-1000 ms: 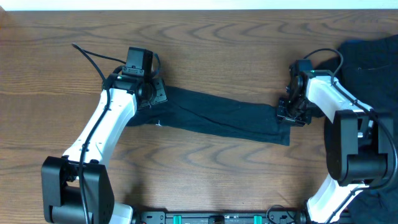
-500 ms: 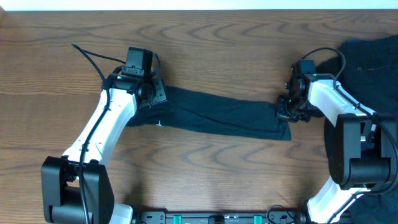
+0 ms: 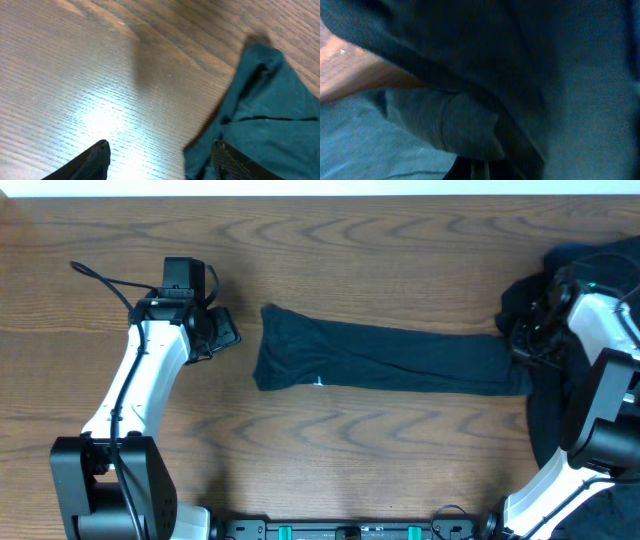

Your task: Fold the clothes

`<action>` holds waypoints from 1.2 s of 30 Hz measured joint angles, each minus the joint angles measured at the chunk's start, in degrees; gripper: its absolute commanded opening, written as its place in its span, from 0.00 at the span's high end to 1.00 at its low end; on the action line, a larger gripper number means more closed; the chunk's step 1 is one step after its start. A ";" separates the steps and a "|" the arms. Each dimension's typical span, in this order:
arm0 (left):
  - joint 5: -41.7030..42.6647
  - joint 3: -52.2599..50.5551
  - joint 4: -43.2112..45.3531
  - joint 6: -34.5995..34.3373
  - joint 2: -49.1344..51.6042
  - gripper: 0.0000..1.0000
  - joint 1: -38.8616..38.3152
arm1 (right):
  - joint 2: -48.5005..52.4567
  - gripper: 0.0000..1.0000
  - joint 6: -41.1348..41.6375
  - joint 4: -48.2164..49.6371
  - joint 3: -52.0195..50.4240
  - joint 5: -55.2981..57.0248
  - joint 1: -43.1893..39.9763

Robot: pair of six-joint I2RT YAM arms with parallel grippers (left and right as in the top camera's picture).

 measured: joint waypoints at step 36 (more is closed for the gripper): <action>0.02 0.00 -1.36 0.02 0.00 0.28 0.50 | 0.04 0.99 0.17 -0.26 12.72 -13.88 36.37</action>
